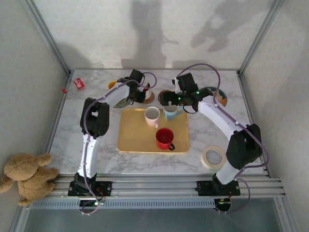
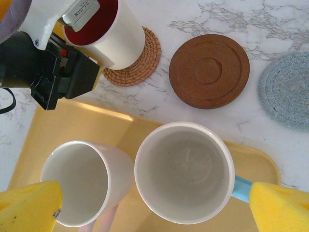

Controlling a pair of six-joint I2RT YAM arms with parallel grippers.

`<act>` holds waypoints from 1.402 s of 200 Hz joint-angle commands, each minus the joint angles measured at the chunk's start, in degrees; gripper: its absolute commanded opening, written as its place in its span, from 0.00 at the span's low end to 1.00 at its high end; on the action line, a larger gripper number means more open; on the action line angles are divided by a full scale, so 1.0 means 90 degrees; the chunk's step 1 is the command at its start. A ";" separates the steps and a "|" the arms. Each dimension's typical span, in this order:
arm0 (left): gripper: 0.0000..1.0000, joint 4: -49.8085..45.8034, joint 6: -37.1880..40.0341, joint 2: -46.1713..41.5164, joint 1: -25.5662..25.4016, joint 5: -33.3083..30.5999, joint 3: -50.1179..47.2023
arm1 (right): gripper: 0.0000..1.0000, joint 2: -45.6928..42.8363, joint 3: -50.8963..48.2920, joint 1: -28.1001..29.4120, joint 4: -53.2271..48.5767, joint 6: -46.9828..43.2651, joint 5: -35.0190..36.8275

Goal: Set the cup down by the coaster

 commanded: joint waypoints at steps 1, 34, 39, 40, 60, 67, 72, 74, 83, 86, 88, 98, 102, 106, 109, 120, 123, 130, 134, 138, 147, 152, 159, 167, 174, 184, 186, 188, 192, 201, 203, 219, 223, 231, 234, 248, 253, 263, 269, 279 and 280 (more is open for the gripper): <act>0.00 0.0207 0.0126 0.0068 0.0026 0.0097 0.0253 | 0.99 0.0108 0.0152 -0.0035 -0.0071 -0.0016 -0.0140; 0.00 0.0155 0.0179 0.0145 0.0026 0.0181 0.0234 | 0.99 0.0130 0.0185 -0.0035 -0.0080 -0.0039 -0.0169; 0.00 0.0152 0.0192 0.0153 0.0026 0.0234 0.0234 | 0.99 0.0125 0.0194 -0.0030 -0.0089 -0.0050 -0.0169; 0.00 0.0152 0.0193 0.0155 0.0026 0.0244 0.0234 | 0.99 0.0127 0.0199 -0.0028 -0.0090 -0.0055 -0.0169; 0.00 0.0157 0.0139 0.0161 0.0026 0.0330 0.0244 | 0.99 0.0127 0.0203 -0.0030 -0.0127 -0.0079 -0.0167; 0.00 0.0157 0.0118 0.0158 0.0026 0.0332 0.0244 | 0.99 0.0125 0.0190 -0.0035 -0.0129 -0.0071 -0.0168; 0.00 0.0139 0.0099 0.0158 0.0026 0.0341 0.0244 | 0.99 0.0120 0.0179 -0.0030 -0.0127 -0.0070 -0.0169; 0.00 0.0130 0.0093 0.0162 0.0026 0.0341 0.0244 | 0.99 0.0118 0.0172 -0.0034 -0.0124 -0.0070 -0.0162; 0.01 0.0076 0.0077 0.0157 0.0026 0.0351 0.0236 | 0.99 0.0103 0.0142 -0.0033 -0.0118 -0.0067 -0.0165; 0.02 0.0054 0.0077 0.0157 0.0026 0.0354 0.0234 | 0.99 0.0101 0.0132 -0.0035 -0.0119 -0.0061 -0.0160; 0.02 0.0042 0.0077 0.0157 0.0026 0.0357 0.0229 | 0.99 0.0101 0.0133 -0.0035 -0.0119 -0.0060 -0.0160; 0.04 -0.0002 0.0070 0.0147 0.0026 0.0339 0.0206 | 0.99 0.0091 0.0115 -0.0035 -0.0107 -0.0058 -0.0162; 0.05 -0.0011 0.0068 0.0138 0.0026 0.0311 0.0191 | 0.99 0.0091 0.0117 -0.0035 -0.0107 -0.0051 -0.0168; 0.06 -0.0025 0.0067 0.0137 0.0026 0.0290 0.0177 | 0.99 0.0091 0.0117 -0.0035 -0.0107 -0.0050 -0.0168; 0.06 -0.0032 0.0067 0.0137 0.0026 0.0279 0.0168 | 0.99 0.0099 0.0113 -0.0034 -0.0109 -0.0058 -0.0165; 0.08 -0.0036 0.0060 0.0122 0.0026 0.0207 0.0139 | 0.99 0.0107 0.0116 -0.0035 -0.0107 -0.0063 -0.0169; 0.09 -0.0038 0.0053 0.0127 0.0026 0.0198 0.0141 | 0.99 0.0106 0.0118 -0.0035 -0.0109 -0.0064 -0.0174; 0.10 -0.0036 0.0031 0.0127 0.0026 0.0185 0.0136 | 0.99 0.0120 0.0121 -0.0028 -0.0101 -0.0061 -0.0184; 0.10 -0.0033 0.0028 0.0129 0.0026 0.0193 0.0136 | 0.99 0.0124 0.0132 -0.0034 -0.0100 -0.0061 -0.0187; 0.13 -0.0034 0.0021 0.0135 0.0026 0.0211 0.0144 | 0.99 0.0129 0.0136 -0.0035 -0.0098 -0.0062 -0.0189; 0.17 -0.0025 0.0009 0.0137 0.0026 0.0239 0.0146 | 0.99 0.0129 0.0143 -0.0035 -0.0100 -0.0063 -0.0204; 0.18 -0.0024 -0.0001 0.0136 0.0026 0.0244 0.0151 | 0.99 0.0130 0.0139 -0.0035 -0.0100 -0.0061 -0.0207; 0.21 -0.0023 -0.0013 0.0139 0.0026 0.0253 0.0156 | 0.99 0.0124 0.0147 -0.0035 -0.0100 -0.0065 -0.0208; 0.22 -0.0039 -0.0011 0.0147 0.0026 0.0244 0.0165 | 0.99 0.0113 0.0146 -0.0034 -0.0100 -0.0061 -0.0208; 0.23 -0.0052 -0.0013 0.0147 0.0026 0.0225 0.0165 | 0.99 0.0109 0.0130 -0.0034 -0.0100 -0.0068 -0.0208; 0.23 -0.0062 -0.0011 0.0139 0.0026 0.0196 0.0165 | 0.99 0.0094 0.0121 -0.0035 -0.0100 -0.0063 -0.0200; 0.25 -0.0055 -0.0006 0.0138 0.0026 0.0195 0.0165 | 0.99 0.0099 0.0116 -0.0035 -0.0100 -0.0063 -0.0206; 0.26 -0.0063 -0.0002 0.0137 0.0026 0.0193 0.0165 | 0.99 0.0100 0.0117 -0.0035 -0.0100 -0.0066 -0.0205; 0.27 -0.0073 -0.0001 0.0137 0.0026 0.0195 0.0165 | 0.99 0.0101 0.0117 -0.0035 -0.0100 -0.0060 -0.0206; 0.30 -0.0080 0.0018 0.0123 0.0026 0.0204 0.0156 | 0.99 0.0110 0.0117 -0.0035 -0.0117 -0.0058 -0.0216; 0.30 -0.0077 0.0026 0.0119 0.0026 0.0205 0.0148 | 0.99 0.0113 0.0117 -0.0035 -0.0119 -0.0060 -0.0208; 0.31 -0.0095 0.0047 0.0098 0.0026 0.0187 0.0136 | 0.99 0.0125 0.0119 -0.0035 -0.0138 -0.0050 -0.0235; 0.33 -0.0093 0.0048 0.0096 0.0026 0.0178 0.0136 | 0.99 0.0131 0.0125 -0.0035 -0.0139 -0.0050 -0.0235; 0.34 -0.0111 0.0057 0.0098 0.0026 0.0156 0.0136 | 0.99 0.0122 0.0124 -0.0035 -0.0139 -0.0052 -0.0234; 0.34 -0.0106 0.0058 0.0098 0.0026 0.0156 0.0136 | 0.99 0.0129 0.0131 -0.0035 -0.0139 -0.0052 -0.0230; 0.34 -0.0114 0.0058 0.0113 0.0026 0.0132 0.0136 | 0.99 0.0126 0.0152 -0.0034 -0.0148 -0.0056 -0.0231; 0.34 -0.0120 0.0058 0.0117 0.0026 0.0127 0.0136 | 0.99 0.0139 0.0159 -0.0035 -0.0149 -0.0055 -0.0237; 0.34 -0.0124 0.0056 0.0127 0.0026 0.0118 0.0130 | 0.99 0.0148 0.0179 -0.0035 -0.0166 -0.0063 -0.0236; 0.35 -0.0121 0.0048 0.0127 0.0026 0.0103 0.0127 | 0.99 0.0148 0.0188 -0.0034 -0.0168 -0.0060 -0.0237; 0.35 -0.0126 0.0038 0.0125 0.0026 0.0066 0.0112 | 0.99 0.0155 0.0202 -0.0035 -0.0176 -0.0076 -0.0231; 0.35 -0.0123 0.0038 0.0126 0.0026 0.0067 0.0114 | 0.99 0.0152 0.0199 -0.0035 -0.0177 -0.0073 -0.0234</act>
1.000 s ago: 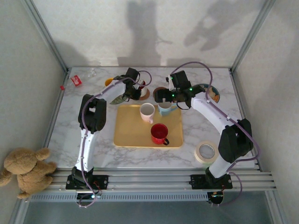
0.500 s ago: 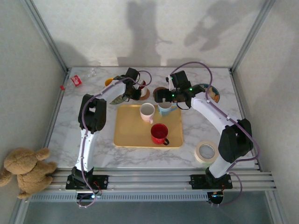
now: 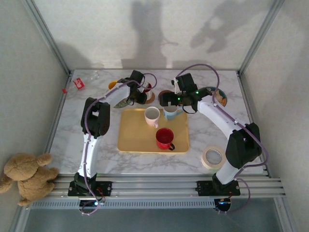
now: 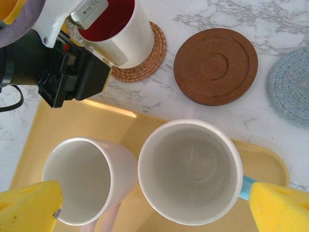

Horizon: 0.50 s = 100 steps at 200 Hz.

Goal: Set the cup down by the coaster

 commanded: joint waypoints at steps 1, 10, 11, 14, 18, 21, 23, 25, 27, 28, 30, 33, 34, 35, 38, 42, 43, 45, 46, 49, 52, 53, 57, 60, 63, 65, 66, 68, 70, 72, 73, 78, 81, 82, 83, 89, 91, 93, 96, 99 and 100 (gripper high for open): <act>0.35 -0.0130 0.0021 0.0032 0.0026 -0.0051 0.0101 | 0.99 0.0088 0.0192 -0.0035 -0.0156 -0.0069 -0.0088; 0.35 -0.0142 0.0011 0.0023 0.0026 -0.0089 0.0101 | 0.99 0.0088 0.0195 -0.0034 -0.0156 -0.0063 -0.0091; 0.35 -0.0138 0.0011 0.0023 0.0026 -0.0092 0.0101 | 0.99 0.0090 0.0198 -0.0035 -0.0156 -0.0063 -0.0095; 0.36 -0.0147 0.0011 0.0016 0.0026 -0.0102 0.0093 | 0.99 0.0091 0.0191 -0.0033 -0.0156 -0.0067 -0.0099; 0.37 -0.0152 0.0011 0.0013 0.0032 -0.0112 0.0092 | 0.99 0.0094 0.0206 -0.0034 -0.0156 -0.0060 -0.0099; 0.38 -0.0148 0.0011 0.0005 0.0035 -0.0118 0.0087 | 0.99 0.0096 0.0207 -0.0035 -0.0159 -0.0062 -0.0099; 0.38 -0.0151 0.0011 -0.0004 0.0035 -0.0127 0.0084 | 0.99 0.0100 0.0209 -0.0035 -0.0162 -0.0067 -0.0099; 0.39 -0.0148 0.0011 -0.0006 0.0035 -0.0132 0.0083 | 0.99 0.0093 0.0210 -0.0030 -0.0160 -0.0064 -0.0092; 0.40 -0.0151 0.0004 -0.0021 0.0035 -0.0146 0.0083 | 0.99 0.0099 0.0203 -0.0034 -0.0162 -0.0068 -0.0092; 0.40 -0.0152 0.0003 -0.0019 0.0035 -0.0150 0.0083 | 0.99 0.0095 0.0201 -0.0035 -0.0159 -0.0065 -0.0101; 0.41 -0.0153 0.0002 -0.0024 0.0035 -0.0157 0.0075 | 0.99 0.0095 0.0205 -0.0035 -0.0162 -0.0068 -0.0099; 0.41 -0.0151 -0.0003 -0.0033 0.0035 -0.0170 0.0073 | 0.99 0.0100 0.0201 -0.0030 -0.0162 -0.0063 -0.0106; 0.42 -0.0152 -0.0006 -0.0034 0.0035 -0.0171 0.0073 | 0.99 0.0096 0.0201 -0.0033 -0.0164 -0.0063 -0.0103; 0.42 -0.0152 -0.0007 -0.0035 0.0035 -0.0177 0.0068 | 0.99 0.0093 0.0205 -0.0034 -0.0165 -0.0063 -0.0106; 0.42 -0.0144 -0.0015 -0.0043 0.0035 -0.0195 0.0071 | 0.99 0.0098 0.0207 -0.0035 -0.0166 -0.0063 -0.0102; 0.43 -0.0152 -0.0025 -0.0045 0.0044 -0.0207 0.0066 | 0.99 0.0095 0.0217 -0.0035 -0.0164 -0.0067 -0.0108; 0.43 -0.0152 -0.0026 -0.0050 0.0044 -0.0209 0.0064 | 0.99 0.0098 0.0218 -0.0035 -0.0165 -0.0065 -0.0109; 0.43 -0.0145 -0.0032 -0.0054 0.0045 -0.0216 0.0063 | 0.99 0.0098 0.0215 -0.0033 -0.0166 -0.0066 -0.0109; 0.44 -0.0149 -0.0035 -0.0055 0.0045 -0.0219 0.0063 | 0.99 0.0099 0.0212 -0.0034 -0.0166 -0.0064 -0.0104; 0.45 -0.0155 -0.0037 -0.0064 0.0045 -0.0215 0.0068 | 0.99 0.0098 0.0218 -0.0035 -0.0166 -0.0066 -0.0106; 0.45 -0.0161 -0.0051 -0.0065 0.0054 -0.0228 0.0060 | 0.99 0.0093 0.0227 -0.0035 -0.0173 -0.0063 -0.0117; 0.45 -0.0162 -0.0049 -0.0070 0.0054 -0.0230 0.0061 | 0.99 0.0097 0.0228 -0.0035 -0.0175 -0.0063 -0.0118; 0.46 -0.0162 -0.0061 -0.0079 0.0057 -0.0231 0.0070 | 0.99 0.0099 0.0235 -0.0035 -0.0192 -0.0066 -0.0125; 0.46 -0.0158 -0.0066 -0.0084 0.0064 -0.0232 0.0064 | 0.99 0.0101 0.0246 -0.0035 -0.0211 -0.0065 -0.0127; 0.46 -0.0158 -0.0076 -0.0089 0.0069 -0.0232 0.0063 | 0.99 0.0098 0.0271 -0.0035 -0.0230 -0.0063 -0.0137; 0.47 -0.0159 -0.0081 -0.0098 0.0066 -0.0232 0.0070 | 0.99 0.0100 0.0281 -0.0035 -0.0246 -0.0070 -0.0143; 0.47 -0.0161 -0.0079 -0.0106 0.0065 -0.0232 0.0072 | 0.99 0.0101 0.0285 -0.0035 -0.0250 -0.0076 -0.0145; 0.47 -0.0160 -0.0084 -0.0105 0.0072 -0.0232 0.0072 | 0.99 0.0096 0.0292 -0.0030 -0.0255 -0.0078 -0.0147; 0.47 -0.0157 -0.0096 -0.0112 0.0074 -0.0232 0.0073 | 0.99 0.0095 0.0299 -0.0034 -0.0274 -0.0079 -0.0150; 0.48 -0.0151 -0.0096 -0.0121 0.0074 -0.0232 0.0073 | 0.99 0.0092 0.0310 -0.0035 -0.0281 -0.0086 -0.0156; 0.48 -0.0152 -0.0096 -0.0122 0.0074 -0.0232 0.0073 | 0.99 0.0092 0.0309 -0.0035 -0.0287 -0.0084 -0.0157; 0.49 -0.0139 -0.0113 -0.0151 0.0074 -0.0232 0.0073 | 0.99 0.0084 0.0322 -0.0033 -0.0306 -0.0099 -0.0153; 0.49 -0.0138 -0.0123 -0.0166 0.0074 -0.0227 0.0070 | 0.99 0.0082 0.0329 -0.0034 -0.0317 -0.0105 -0.0156; 0.49 -0.0131 -0.0129 -0.0174 0.0074 -0.0229 0.0072 | 0.99 0.0077 0.0333 -0.0034 -0.0319 -0.0108 -0.0157; 0.50 -0.0132 -0.0132 -0.0178 0.0074 -0.0225 0.0072 | 0.99 0.0069 0.0335 -0.0030 -0.0326 -0.0105 -0.0157; 0.50 -0.0111 -0.0163 -0.0208 0.0074 -0.0210 0.0078 | 0.99 0.0064 0.0344 -0.0035 -0.0347 -0.0120 -0.0157; 0.51 -0.0108 -0.0171 -0.0218 0.0074 -0.0202 0.0081 | 0.99 0.0058 0.0349 -0.0035 -0.0355 -0.0136 -0.0153; 0.51 -0.0103 -0.0181 -0.0225 0.0074 -0.0202 0.0082 | 0.99 0.0053 0.0354 -0.0035 -0.0365 -0.0132 -0.0144; 0.51 -0.0099 -0.0192 -0.0244 0.0074 -0.0194 0.0091 | 0.99 0.0042 0.0367 -0.0033 -0.0375 -0.0142 -0.0146; 0.52 -0.0095 -0.0209 -0.0258 0.0074 -0.0179 0.0101 | 0.99 0.0042 0.0371 -0.0030 -0.0387 -0.0142 -0.0143; 0.52 -0.0094 -0.0216 -0.0264 0.0074 -0.0176 0.0106 | 0.99 0.0042 0.0374 -0.0033 -0.0389 -0.0146 -0.0141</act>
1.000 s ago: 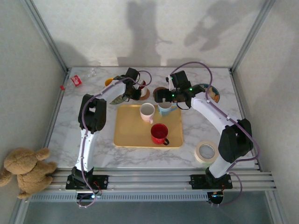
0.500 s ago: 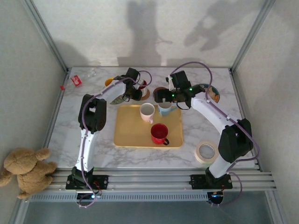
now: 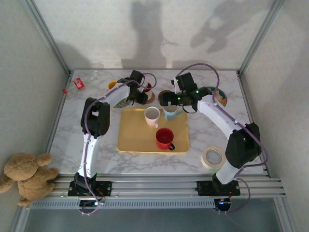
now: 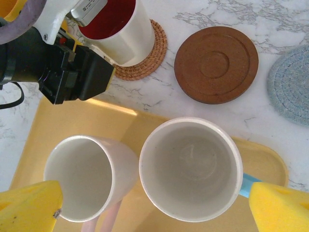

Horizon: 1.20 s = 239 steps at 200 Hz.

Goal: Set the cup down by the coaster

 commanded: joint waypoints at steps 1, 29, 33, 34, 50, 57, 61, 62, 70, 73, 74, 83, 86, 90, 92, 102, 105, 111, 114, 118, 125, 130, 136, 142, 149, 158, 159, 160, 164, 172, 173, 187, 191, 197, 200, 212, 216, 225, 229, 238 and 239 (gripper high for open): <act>0.52 -0.0094 -0.0166 -0.0272 0.0057 -0.0075 0.0109 | 0.99 0.0013 0.0248 -0.0034 -0.0234 -0.0117 -0.0117; 0.55 -0.0147 -0.0274 -0.0371 0.0057 -0.0150 0.0261 | 0.99 -0.0002 0.0409 -0.0035 -0.0383 -0.0186 -0.0134; 0.55 -0.0162 -0.0291 -0.0391 0.0059 -0.0168 0.0281 | 0.99 -0.0002 0.0440 -0.0035 -0.0413 -0.0197 -0.0138; 0.55 -0.0162 -0.0294 -0.0399 0.0058 -0.0172 0.0289 | 0.99 -0.0002 0.0448 -0.0035 -0.0422 -0.0204 -0.0142; 0.55 -0.0181 -0.0342 -0.0498 0.0057 -0.0193 0.0317 | 0.99 -0.0029 0.0561 -0.0032 -0.0539 -0.0274 -0.0153; 0.56 -0.0174 -0.0371 -0.0540 0.0065 -0.0203 0.0322 | 0.99 -0.0048 0.0594 -0.0035 -0.0589 -0.0308 -0.0163; 0.56 -0.0187 -0.0389 -0.0557 0.0067 -0.0205 0.0326 | 0.99 -0.0064 0.0619 -0.0035 -0.0613 -0.0334 -0.0171; 0.56 -0.0184 -0.0391 -0.0565 0.0067 -0.0205 0.0322 | 0.99 -0.0067 0.0625 -0.0035 -0.0619 -0.0336 -0.0173; 0.56 -0.0206 -0.0420 -0.0613 0.0067 -0.0205 0.0346 | 0.99 -0.0094 0.0664 -0.0035 -0.0676 -0.0386 -0.0190; 0.56 -0.0211 -0.0430 -0.0628 0.0067 -0.0213 0.0360 | 0.99 -0.0107 0.0677 -0.0035 -0.0704 -0.0399 -0.0199; 0.56 -0.0216 -0.0432 -0.0635 0.0067 -0.0214 0.0363 | 0.99 -0.0113 0.0683 -0.0035 -0.0714 -0.0403 -0.0206; 0.57 -0.0256 -0.0471 -0.0686 0.0067 -0.0229 0.0415 | 0.99 -0.0146 0.0732 -0.0035 -0.0775 -0.0452 -0.0213; 0.58 -0.0267 -0.0472 -0.0703 0.0067 -0.0234 0.0433 | 0.99 -0.0161 0.0749 -0.0035 -0.0801 -0.0474 -0.0209; 0.58 -0.0278 -0.0489 -0.0726 0.0067 -0.0243 0.0466 | 0.99 -0.0182 0.0766 -0.0034 -0.0827 -0.0496 -0.0218; 0.59 -0.0284 -0.0494 -0.0740 0.0067 -0.0244 0.0488 | 0.99 -0.0196 0.0782 -0.0035 -0.0849 -0.0505 -0.0220; 0.61 -0.0412 -0.0502 -0.0777 0.0067 -0.0253 0.0670 | 0.99 -0.0225 0.0856 -0.0035 -0.0964 -0.0567 -0.0240; 0.62 -0.0483 -0.0502 -0.0783 0.0067 -0.0254 0.0743 | 0.99 -0.0234 0.0889 -0.0035 -0.1017 -0.0595 -0.0240; 0.63 -0.0599 -0.0502 -0.0804 0.0067 -0.0272 0.0891 | 0.99 -0.0260 0.0960 -0.0033 -0.1128 -0.0642 -0.0253; 0.63 -0.0653 -0.0502 -0.0823 0.0067 -0.0282 0.0960 | 0.99 -0.0278 0.0994 -0.0035 -0.1193 -0.0671 -0.0262; 0.64 -0.0723 -0.0502 -0.0856 0.0067 -0.0292 0.1046 | 0.99 -0.0300 0.1030 -0.0035 -0.1268 -0.0710 -0.0282; 0.66 -0.0787 -0.0487 -0.0931 0.0067 -0.0305 0.1163 | 0.99 -0.0363 0.1085 -0.0033 -0.1393 -0.0778 -0.0324; 0.66 -0.0820 -0.0475 -0.0995 0.0067 -0.0312 0.1219 | 0.99 -0.0419 0.1103 -0.0031 -0.1464 -0.0818 -0.0336; 0.67 -0.0834 -0.0472 -0.1091 0.0067 -0.0313 0.1279 | 0.99 -0.0489 0.1109 -0.0027 -0.1532 -0.0871 -0.0345; 0.68 -0.0848 -0.0465 -0.1188 0.0067 -0.0304 0.1332 | 0.99 -0.0567 0.1119 -0.0035 -0.1620 -0.0926 -0.0341; 0.70 -0.0856 -0.0455 -0.1310 0.0067 -0.0272 0.1379 | 0.99 -0.0660 0.1128 -0.0024 -0.1730 -0.1000 -0.0339; 0.72 -0.0841 -0.0453 -0.1468 0.0067 -0.0205 0.1419 | 0.99 -0.0771 0.1138 -0.0031 -0.1864 -0.1092 -0.0325; 0.73 -0.0844 -0.0453 -0.1494 0.0067 -0.0195 0.1419 | 0.99 -0.0782 0.1138 -0.0033 -0.1884 -0.1096 -0.0323; 0.73 -0.0845 -0.0453 -0.1517 0.0067 -0.0176 0.1420 | 0.99 -0.0792 0.1143 -0.0034 -0.1900 -0.1108 -0.0327; 0.75 -0.0825 -0.0444 -0.1586 0.0067 -0.0130 0.1416 | 0.99 -0.0841 0.1147 -0.0033 -0.1977 -0.1144 -0.0324; 0.79 -0.0800 -0.0434 -0.1756 0.0067 0.0000 0.1406 | 0.99 -0.0929 0.1158 -0.0023 -0.2130 -0.1228 -0.0330; 0.79 -0.0794 -0.0434 -0.1775 0.0067 0.0015 0.1403 | 0.99 -0.0939 0.1163 -0.0024 -0.2149 -0.1238 -0.0336; 0.83 -0.0680 -0.0414 -0.2092 0.0060 0.0267 0.1280 | 0.99 -0.1109 0.1160 -0.0025 -0.2416 -0.1357 -0.0322; 0.85 -0.0624 -0.0405 -0.2188 0.0058 0.0320 0.1215 | 0.99 -0.1158 0.1154 -0.0023 -0.2478 -0.1389 -0.0315; 0.88 -0.0531 -0.0413 -0.2347 0.0057 0.0399 0.1085 | 0.99 -0.1238 0.1125 -0.0012 -0.2565 -0.1426 -0.0305; 0.90 -0.0481 -0.0414 -0.2424 0.0057 0.0426 0.1022 | 0.99 -0.1284 0.1112 -0.0011 -0.2599 -0.1439 -0.0294; 0.94 -0.0305 -0.0399 -0.2728 0.0057 0.0590 0.0735 | 0.99 -0.1436 0.1020 -0.0016 -0.2719 -0.1481 -0.0248; 0.96 -0.0267 -0.0399 -0.2818 0.0057 0.0643 0.0645 | 0.99 -0.1485 0.0989 -0.0016 -0.2751 -0.1504 -0.0237; 0.99 -0.0198 -0.0377 -0.3003 0.0062 0.0769 0.0454 | 0.99 -0.1582 0.0921 -0.0015 -0.2828 -0.1541 -0.0223; 1.00 -0.0171 -0.0366 -0.3087 0.0058 0.0836 0.0358 | 0.99 -0.1621 0.0889 -0.0015 -0.2864 -0.1565 -0.0226; 1.00 -0.0093 -0.0337 -0.3282 0.0057 0.0965 0.0117 | 0.99 -0.1701 0.0823 -0.0013 -0.2949 -0.1642 -0.0252; 1.00 -0.0084 -0.0331 -0.3304 0.0057 0.0975 0.0085 | 0.99 -0.1711 0.0810 -0.0014 -0.2954 -0.1650 -0.0257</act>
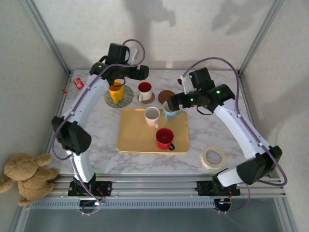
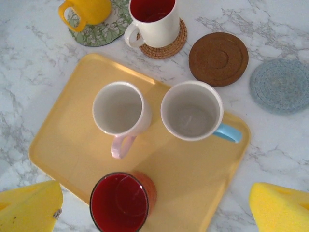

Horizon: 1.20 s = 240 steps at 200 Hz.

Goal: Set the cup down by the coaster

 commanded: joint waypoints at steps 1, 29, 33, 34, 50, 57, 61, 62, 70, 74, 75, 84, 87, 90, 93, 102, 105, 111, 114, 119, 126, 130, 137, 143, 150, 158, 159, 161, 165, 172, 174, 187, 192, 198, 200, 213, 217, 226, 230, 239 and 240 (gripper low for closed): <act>1.00 0.0217 0.0101 -0.0435 0.0033 0.0519 -0.0543 | 0.99 -0.0280 -0.0163 -0.0010 -0.0502 -0.0308 0.0019; 1.00 0.0563 0.0197 -0.1173 0.0033 0.0708 -0.1568 | 0.99 -0.0480 -0.0463 -0.0016 -0.0607 -0.0480 -0.0164; 1.00 0.0607 0.0214 -0.1282 0.0033 0.0717 -0.1733 | 0.99 -0.0496 -0.0495 -0.0016 -0.0621 -0.0482 -0.0193; 1.00 0.0622 0.0218 -0.1306 0.0033 0.0718 -0.1773 | 0.99 -0.0498 -0.0498 -0.0016 -0.0624 -0.0482 -0.0198; 1.00 0.0830 0.0299 -0.1795 0.0033 0.0756 -0.2440 | 0.99 -0.0526 -0.0606 0.0003 -0.0646 -0.0465 -0.0362; 1.00 0.0927 0.0338 -0.1997 0.0034 0.0781 -0.2747 | 0.99 -0.0525 -0.0656 0.0028 -0.0622 -0.0430 -0.0430; 1.00 0.0992 0.0355 -0.2131 0.0033 0.0797 -0.2921 | 0.99 -0.0523 -0.0686 0.0044 -0.0601 -0.0408 -0.0466; 1.00 0.1015 0.0361 -0.2165 0.0033 0.0803 -0.2968 | 0.99 -0.0516 -0.0696 0.0043 -0.0594 -0.0406 -0.0476; 1.00 0.1168 0.0393 -0.2439 0.0033 0.0837 -0.3338 | 0.99 -0.0505 -0.0753 0.0089 -0.0529 -0.0364 -0.0554; 1.00 0.1249 0.0416 -0.2566 0.0033 0.0846 -0.3533 | 0.99 -0.0487 -0.0784 0.0115 -0.0490 -0.0335 -0.0580; 1.00 0.1270 0.0421 -0.2603 0.0033 0.0856 -0.3581 | 0.99 -0.0484 -0.0790 0.0118 -0.0466 -0.0335 -0.0592; 1.00 0.1449 0.0503 -0.2910 0.0031 0.0915 -0.3994 | 0.99 -0.0436 -0.0854 0.0176 -0.0357 -0.0248 -0.0631; 1.00 0.1506 0.0533 -0.3006 0.0033 0.0943 -0.4126 | 0.99 -0.0416 -0.0872 0.0200 -0.0324 -0.0224 -0.0645; 1.00 0.1560 0.0563 -0.3105 0.0033 0.0960 -0.4234 | 0.99 -0.0391 -0.0888 0.0229 -0.0293 -0.0199 -0.0659; 1.00 0.1607 0.0587 -0.3203 0.0033 0.1002 -0.4378 | 0.99 -0.0363 -0.0897 0.0259 -0.0253 -0.0176 -0.0667; 1.00 0.1741 0.0680 -0.3472 0.0033 0.1101 -0.4733 | 0.99 -0.0276 -0.0946 0.0354 -0.0155 -0.0116 -0.0675; 0.99 0.1779 0.0707 -0.3551 0.0033 0.1146 -0.4852 | 0.99 -0.0227 -0.0955 0.0392 -0.0120 -0.0098 -0.0667; 1.00 0.1841 0.0777 -0.3707 0.0033 0.1211 -0.5054 | 0.99 -0.0139 -0.0978 0.0459 -0.0060 -0.0043 -0.0649; 1.00 0.1859 0.0807 -0.3775 0.0033 0.1238 -0.5147 | 0.99 -0.0096 -0.0980 0.0488 -0.0031 -0.0019 -0.0636; 1.00 0.1900 0.0839 -0.3888 0.0034 0.1254 -0.5297 | 0.99 -0.0009 -0.0988 0.0524 0.0001 0.0021 -0.0634; 1.00 0.1937 0.0872 -0.4024 0.0033 0.1274 -0.5499 | 0.99 0.0112 -0.0973 0.0589 0.0039 0.0062 -0.0632; 1.00 0.1939 0.0900 -0.4085 0.0033 0.1285 -0.5591 | 0.99 0.0171 -0.0968 0.0620 0.0064 0.0095 -0.0615; 1.00 0.1934 0.0947 -0.4198 0.0033 0.1310 -0.5739 | 0.98 0.0285 -0.0962 0.0671 0.0122 0.0145 -0.0600; 1.00 0.1918 0.0993 -0.4269 0.0033 0.1330 -0.5843 | 0.98 0.0371 -0.0968 0.0704 0.0178 0.0192 -0.0588; 1.00 0.1891 0.1043 -0.4337 0.0032 0.1354 -0.5959 | 0.97 0.0461 -0.0967 0.0724 0.0252 0.0248 -0.0586; 1.00 0.1878 0.1078 -0.4408 0.0033 0.1374 -0.6078 | 0.97 0.0578 -0.0971 0.0736 0.0313 0.0328 -0.0593; 1.00 0.1873 0.1089 -0.4412 0.0033 0.1374 -0.6094 | 0.97 0.0586 -0.0971 0.0736 0.0317 0.0333 -0.0589; 1.00 0.1871 0.1102 -0.4427 0.0038 0.1387 -0.6121 | 0.96 0.0621 -0.0964 0.0744 0.0332 0.0349 -0.0585; 1.00 0.1870 0.1131 -0.4454 0.0040 0.1380 -0.6176 | 0.96 0.0679 -0.0960 0.0746 0.0355 0.0378 -0.0601; 1.00 0.1875 0.1165 -0.4499 0.0043 0.1385 -0.6283 | 0.95 0.0780 -0.0943 0.0763 0.0392 0.0418 -0.0621; 1.00 0.1876 0.1175 -0.4513 0.0043 0.1384 -0.6312 | 0.95 0.0807 -0.0942 0.0772 0.0407 0.0431 -0.0630; 1.00 0.1913 0.1233 -0.4571 0.0043 0.1389 -0.6470 | 0.94 0.0988 -0.0906 0.0828 0.0479 0.0472 -0.0655; 1.00 0.1931 0.1250 -0.4589 0.0048 0.1394 -0.6520 | 0.94 0.1058 -0.0890 0.0850 0.0488 0.0474 -0.0661; 1.00 0.1957 0.1271 -0.4606 0.0043 0.1403 -0.6579 | 0.94 0.1142 -0.0874 0.0881 0.0503 0.0475 -0.0662; 1.00 0.1970 0.1279 -0.4610 0.0043 0.1408 -0.6599 | 0.93 0.1173 -0.0873 0.0895 0.0505 0.0475 -0.0662; 1.00 0.2020 0.1329 -0.4621 0.0052 0.1461 -0.6698 | 0.92 0.1357 -0.0837 0.0941 0.0526 0.0483 -0.0634; 1.00 0.2029 0.1343 -0.4621 0.0053 0.1485 -0.6722 | 0.92 0.1420 -0.0828 0.0950 0.0533 0.0484 -0.0635; 1.00 0.2037 0.1380 -0.4619 0.0053 0.1534 -0.6776 | 0.91 0.1546 -0.0802 0.0970 0.0536 0.0504 -0.0636; 1.00 0.2047 0.1399 -0.4622 0.0062 0.1563 -0.6792 | 0.90 0.1590 -0.0797 0.0987 0.0536 0.0508 -0.0642; 1.00 0.2061 0.1429 -0.4621 0.0063 0.1599 -0.6840 | 0.90 0.1710 -0.0767 0.1023 0.0538 0.0514 -0.0636; 1.00 0.2067 0.1431 -0.4617 0.0062 0.1604 -0.6846 | 0.89 0.1723 -0.0756 0.1026 0.0532 0.0514 -0.0634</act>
